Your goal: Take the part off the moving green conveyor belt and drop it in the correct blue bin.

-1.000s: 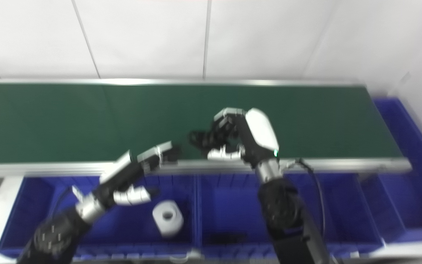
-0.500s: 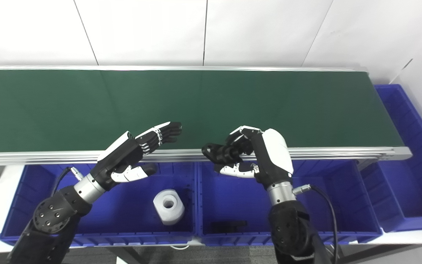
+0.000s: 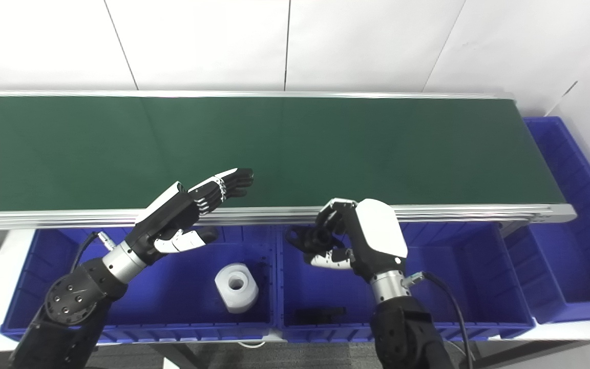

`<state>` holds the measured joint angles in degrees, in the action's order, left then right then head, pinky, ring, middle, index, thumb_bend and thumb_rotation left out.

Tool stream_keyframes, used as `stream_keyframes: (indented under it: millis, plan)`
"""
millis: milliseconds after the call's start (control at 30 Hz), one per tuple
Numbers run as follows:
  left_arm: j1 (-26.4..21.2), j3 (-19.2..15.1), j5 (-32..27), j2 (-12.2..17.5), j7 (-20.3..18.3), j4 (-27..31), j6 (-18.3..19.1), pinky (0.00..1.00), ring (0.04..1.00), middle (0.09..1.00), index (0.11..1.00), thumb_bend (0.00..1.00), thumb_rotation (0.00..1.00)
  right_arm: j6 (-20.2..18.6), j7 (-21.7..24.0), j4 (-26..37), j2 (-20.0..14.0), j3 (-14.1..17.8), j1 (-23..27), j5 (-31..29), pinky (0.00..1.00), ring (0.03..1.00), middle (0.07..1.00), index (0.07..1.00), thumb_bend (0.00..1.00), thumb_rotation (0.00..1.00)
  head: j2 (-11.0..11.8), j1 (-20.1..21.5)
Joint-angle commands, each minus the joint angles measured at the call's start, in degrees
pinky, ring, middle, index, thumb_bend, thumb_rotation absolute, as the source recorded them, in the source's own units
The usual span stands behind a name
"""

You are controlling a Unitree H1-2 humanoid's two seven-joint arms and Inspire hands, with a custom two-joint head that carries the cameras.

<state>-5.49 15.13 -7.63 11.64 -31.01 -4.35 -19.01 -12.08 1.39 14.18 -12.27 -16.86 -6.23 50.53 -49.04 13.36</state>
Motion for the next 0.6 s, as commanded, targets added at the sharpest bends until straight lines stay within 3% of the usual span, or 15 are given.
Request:
stream_keyframes:
  millis: [0,67,100,167,200,267,333,433,567]
  plan:
    - [-1.17,-0.47,-1.19,0.11,0.11,1.76,-0.53,0.90,0.934,0.936,0.917,0.42,0.67,-0.89,-0.28,-0.22,-0.18,-0.43,0.97,3.17,0.37,0.417,0.470,0.492,0.53,0.00,-0.01,-0.05]
    - [-1.10,-0.50,-1.27,0.02,0.08,2.06,-0.46,0.90,0.933,0.934,0.916,0.42,0.67,-2.38,1.53,-1.01,0.13,-0.66,1.26,4.67,0.40,0.451,0.482,0.492,0.53,0.00,0.01,-0.17]
    - [-1.06,-0.51,-1.26,-0.01,0.11,2.23,-0.41,0.90,0.933,0.933,0.915,0.42,0.66,-2.83,2.09,-1.28,0.33,-0.68,1.39,5.09,0.45,0.501,0.485,0.585,0.55,0.00,0.04,-0.27]
    - [-1.00,-0.54,-1.14,0.06,0.12,2.44,-0.55,0.90,0.931,0.932,0.914,0.42,0.66,-2.70,1.56,-1.40,0.73,-0.63,1.37,5.81,0.52,0.565,0.576,0.669,0.79,0.14,0.04,-0.30]
    - [-1.00,-0.56,-0.97,0.15,0.13,2.48,-0.68,0.90,0.931,0.933,0.915,0.42,0.66,-2.45,0.80,-1.10,1.01,-0.60,1.20,6.32,0.55,0.605,0.625,0.680,0.80,0.25,0.06,-0.26]
    - [-1.04,-0.60,-0.94,0.24,0.06,2.46,-0.81,0.89,0.930,0.932,0.915,0.41,0.66,-2.16,-0.72,-0.45,1.47,-0.72,0.85,7.94,0.56,0.624,0.651,0.680,0.78,0.35,0.17,-0.10]
    - [-1.11,-0.62,-0.96,0.26,0.01,2.31,-0.94,0.89,0.929,0.932,0.915,0.41,0.66,-2.52,-0.59,0.21,1.87,-0.68,0.63,8.81,0.57,0.630,0.659,0.680,0.77,0.37,0.14,-0.05]
    - [-1.21,-0.66,-0.99,0.19,-0.06,2.33,-1.00,0.89,0.931,0.931,0.915,0.41,0.66,-2.52,0.68,1.35,2.16,-0.29,0.40,8.07,0.58,0.644,0.673,0.685,0.77,0.36,0.14,-0.05]
    - [-1.33,-0.76,-1.23,0.20,-0.22,2.52,-0.81,0.89,0.931,0.930,0.914,0.40,0.65,0.26,-0.68,3.40,2.44,0.76,-0.45,3.74,0.59,0.655,0.674,0.685,0.71,0.37,0.25,-0.01]
